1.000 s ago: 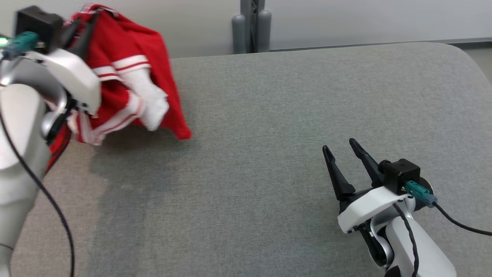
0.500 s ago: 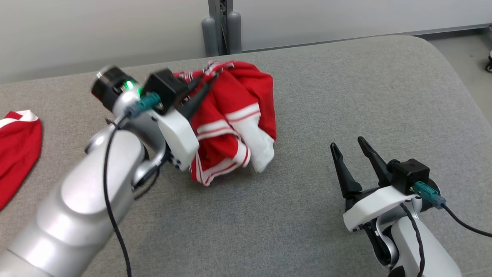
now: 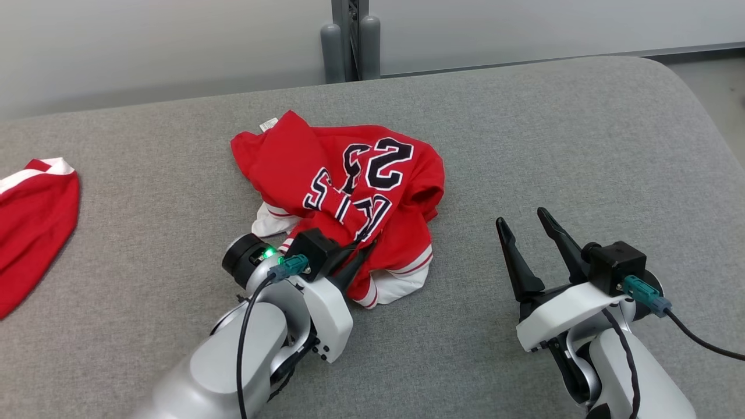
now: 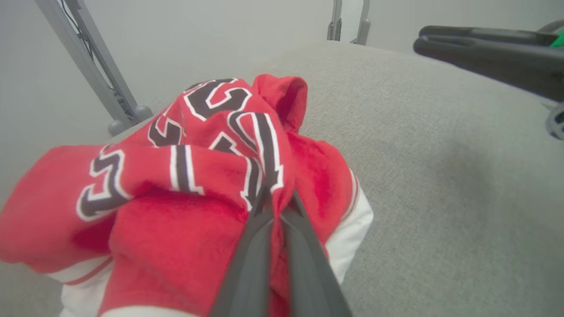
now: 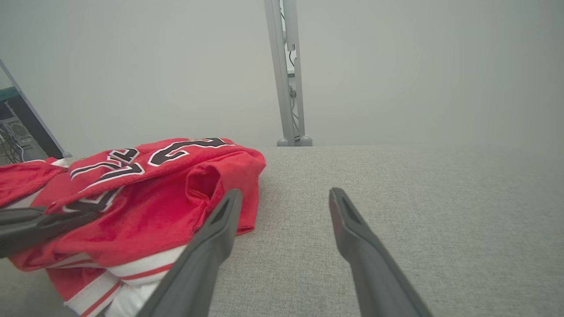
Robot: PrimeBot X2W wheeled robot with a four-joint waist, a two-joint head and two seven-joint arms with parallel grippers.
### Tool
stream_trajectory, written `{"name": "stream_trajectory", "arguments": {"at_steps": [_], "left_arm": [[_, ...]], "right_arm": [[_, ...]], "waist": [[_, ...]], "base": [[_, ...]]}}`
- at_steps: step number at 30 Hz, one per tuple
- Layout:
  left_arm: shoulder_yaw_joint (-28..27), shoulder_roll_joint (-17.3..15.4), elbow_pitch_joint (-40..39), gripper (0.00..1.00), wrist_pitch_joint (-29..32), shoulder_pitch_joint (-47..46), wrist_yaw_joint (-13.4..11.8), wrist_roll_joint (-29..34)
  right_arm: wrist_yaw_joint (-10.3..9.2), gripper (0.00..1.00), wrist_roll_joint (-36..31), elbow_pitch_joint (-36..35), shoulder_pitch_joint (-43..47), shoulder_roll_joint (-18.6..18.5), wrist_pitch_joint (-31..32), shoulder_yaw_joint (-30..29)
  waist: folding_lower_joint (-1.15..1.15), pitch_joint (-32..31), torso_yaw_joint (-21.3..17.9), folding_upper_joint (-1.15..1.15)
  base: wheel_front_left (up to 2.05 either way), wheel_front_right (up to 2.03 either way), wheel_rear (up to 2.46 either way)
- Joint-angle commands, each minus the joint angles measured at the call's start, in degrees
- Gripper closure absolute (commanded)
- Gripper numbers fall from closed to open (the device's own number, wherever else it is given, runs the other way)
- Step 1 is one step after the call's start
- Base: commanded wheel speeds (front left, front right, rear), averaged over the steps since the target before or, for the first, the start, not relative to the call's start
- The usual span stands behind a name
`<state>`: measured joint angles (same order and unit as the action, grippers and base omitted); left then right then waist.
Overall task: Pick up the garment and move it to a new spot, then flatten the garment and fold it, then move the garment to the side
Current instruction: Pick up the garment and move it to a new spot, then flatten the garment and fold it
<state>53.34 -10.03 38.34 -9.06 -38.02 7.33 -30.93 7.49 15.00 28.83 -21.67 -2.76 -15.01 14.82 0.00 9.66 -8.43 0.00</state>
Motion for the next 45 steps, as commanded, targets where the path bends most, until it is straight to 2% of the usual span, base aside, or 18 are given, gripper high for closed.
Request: {"name": "stream_trajectory", "arguments": {"at_steps": [1, 2, 5, 10, 17, 18, 20, 21, 22, 24, 32, 40, 45], "left_arm": [[0.17, 0.37, 0.91, 0.09, -1.62, -0.13, 0.1, 0.08], [0.16, 0.91, 1.51, 0.0, -2.55, -0.35, 0.11, -0.05], [-0.96, 2.08, 1.84, 0.0, -4.81, -0.79, 0.05, -0.41], [-4.44, 2.39, -2.62, 0.0, -6.11, 0.79, -2.05, -0.08], [-14.24, -0.56, -14.0, 0.0, -6.16, 7.33, -7.27, 2.36], [-14.24, -0.56, -14.0, 0.0, -6.16, 7.33, -7.27, 2.36], [-17.51, -1.71, -16.15, 0.0, -6.16, 9.98, -9.25, 3.46], [-20.86, -2.16, -17.87, 0.0, -6.17, 13.05, -10.65, 4.17], [-22.03, -2.31, -18.11, 0.0, -6.17, 14.73, -10.91, 4.4], [-23.64, -2.51, -18.31, 0.0, -6.17, 16.9, -10.36, 4.83], [-22.42, -3.56, -9.94, 0.0, -6.18, 18.85, -7.23, 7.04], [-22.17, -2.06, 0.36, 0.0, -6.18, 15.45, -4.57, 7.27], [-23.21, -1.12, 5.39, 0.0, -6.18, 13.21, -3.94, 7.8]], "right_arm": [[0.01, 0.0, 0.02, 0.06, 0.15, -0.27, -0.29, -0.14], [0.01, 0.0, 0.02, 0.08, 0.16, -0.25, -0.29, -0.16], [0.01, 0.0, 0.08, 0.07, 0.39, -0.25, -0.28, -0.43], [0.01, 0.0, 0.29, -0.28, 1.1, -0.25, -0.23, -1.25], [0.01, 0.0, 0.55, -1.72, 1.75, -0.26, -0.19, -1.93], [0.01, 0.0, 0.55, -1.72, 1.75, -0.26, -0.19, -1.93], [0.01, 0.0, 0.6, -2.01, 2.12, -0.27, -0.19, -1.78], [0.01, 0.0, 0.66, -2.22, 2.25, -0.27, -0.19, -1.81], [0.01, 0.0, 0.68, -2.27, 2.4, -0.28, -0.19, -2.01], [0.01, 0.0, 0.64, -2.22, 2.75, -0.25, -0.19, -2.12], [0.01, 0.0, 0.62, -1.77, 2.9, -0.25, -0.2, -1.43], [0.01, 0.0, 1.11, -1.36, 2.1, -0.26, -0.2, -0.43], [0.01, 0.0, 1.08, -1.29, 1.82, -0.28, -0.19, -0.02]], "waist": [[0.0, -0.1, 0.32, 0.0], [0.0, -0.14, 0.47, 0.0], [0.0, -0.38, 0.88, 0.0], [0.0, -0.72, 1.71, 0.0], [0.0, -0.59, 2.37, 0.0], [0.0, -0.59, 2.37, 0.0], [0.0, -0.86, 2.24, 0.0], [0.0, -1.25, 1.98, 0.0], [0.0, -1.49, 1.89, 0.0], [0.0, -1.88, 1.75, 0.0], [0.0, -2.56, 0.92, 0.0], [0.0, -1.94, -1.65, 0.0], [0.0, -1.62, -3.62, 0.0]], "base": [[0.0, 0.0, 0.0], [0.0, 0.0, 0.0], [0.0, 0.0, 0.0], [0.0, 0.0, 0.0], [0.0, 0.0, 0.0], [0.0, 0.0, 0.0], [0.0, 0.0, 0.0], [0.0, 0.0, 0.0], [0.0, 0.0, 0.0], [0.0, 0.0, 0.0], [0.0, 0.0, 0.0], [0.0, 0.0, 0.0], [0.0, 0.0, 0.0]]}}
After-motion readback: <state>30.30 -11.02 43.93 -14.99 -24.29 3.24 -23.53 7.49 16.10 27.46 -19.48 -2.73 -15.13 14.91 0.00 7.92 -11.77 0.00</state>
